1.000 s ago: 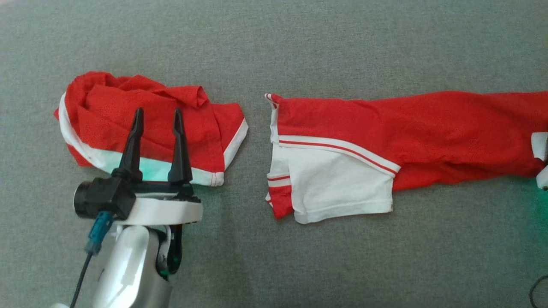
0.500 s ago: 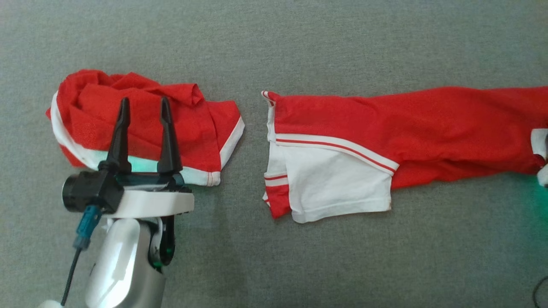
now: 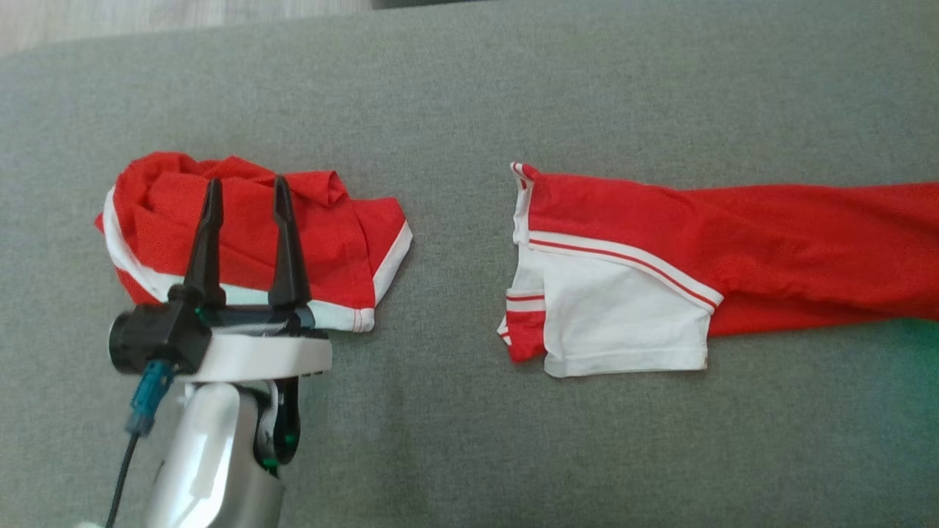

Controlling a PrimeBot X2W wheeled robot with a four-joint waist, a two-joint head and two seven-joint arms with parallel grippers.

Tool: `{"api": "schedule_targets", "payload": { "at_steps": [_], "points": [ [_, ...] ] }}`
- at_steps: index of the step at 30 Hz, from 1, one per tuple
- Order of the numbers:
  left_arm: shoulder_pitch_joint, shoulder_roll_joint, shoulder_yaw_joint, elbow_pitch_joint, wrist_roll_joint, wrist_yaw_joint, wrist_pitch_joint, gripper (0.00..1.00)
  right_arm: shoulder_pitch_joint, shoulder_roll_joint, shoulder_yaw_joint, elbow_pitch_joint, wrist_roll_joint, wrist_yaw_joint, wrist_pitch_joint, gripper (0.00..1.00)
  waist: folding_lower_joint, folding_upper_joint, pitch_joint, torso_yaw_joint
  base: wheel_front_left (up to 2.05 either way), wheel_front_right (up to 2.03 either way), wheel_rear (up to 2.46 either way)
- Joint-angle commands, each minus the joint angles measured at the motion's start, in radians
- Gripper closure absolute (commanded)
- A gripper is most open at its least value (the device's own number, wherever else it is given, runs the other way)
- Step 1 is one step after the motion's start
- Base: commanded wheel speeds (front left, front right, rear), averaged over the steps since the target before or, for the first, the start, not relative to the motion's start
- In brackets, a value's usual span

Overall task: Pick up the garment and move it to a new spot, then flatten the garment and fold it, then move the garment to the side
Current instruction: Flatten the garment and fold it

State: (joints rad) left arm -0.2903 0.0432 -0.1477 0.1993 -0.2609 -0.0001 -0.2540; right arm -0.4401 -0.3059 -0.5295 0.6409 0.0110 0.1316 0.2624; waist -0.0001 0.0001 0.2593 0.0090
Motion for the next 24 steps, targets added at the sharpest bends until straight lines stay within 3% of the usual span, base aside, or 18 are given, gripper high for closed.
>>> {"api": "schedule_targets", "payload": {
  "at_steps": [1,9,17,21,24],
  "points": [
    [0.006,0.007,0.027,-0.027,-0.010,0.004,-0.008,0.00,-0.024,-0.002,0.018,-0.041,-0.020,-0.001,-0.014,1.00,0.0001,-0.0001,-0.023,0.001,0.00,0.00,0.00],
    [0.041,0.007,0.014,-0.022,-0.038,0.018,-0.008,0.00,-0.007,0.049,0.090,-0.117,-0.021,-0.001,-0.019,1.00,0.0001,-0.0001,-0.096,0.007,0.00,0.00,0.00],
    [0.073,0.007,-0.003,-0.022,-0.060,0.032,-0.008,0.00,0.043,0.167,0.264,-0.314,0.052,-0.001,0.020,1.00,0.0001,-0.0001,-0.167,0.029,0.00,0.00,0.00],
    [0.076,0.007,-0.004,-0.031,-0.081,0.039,-0.008,0.00,0.054,0.241,0.346,-0.399,0.133,-0.001,0.050,1.00,0.0001,-0.0001,-0.178,0.046,0.00,0.00,0.00],
    [0.074,0.007,-0.012,-0.044,-0.111,0.042,-0.008,0.00,0.060,0.254,0.420,-0.422,0.251,-0.001,0.051,1.00,0.0001,-0.0001,-0.181,0.064,0.00,0.00,0.00]
  ]
}}
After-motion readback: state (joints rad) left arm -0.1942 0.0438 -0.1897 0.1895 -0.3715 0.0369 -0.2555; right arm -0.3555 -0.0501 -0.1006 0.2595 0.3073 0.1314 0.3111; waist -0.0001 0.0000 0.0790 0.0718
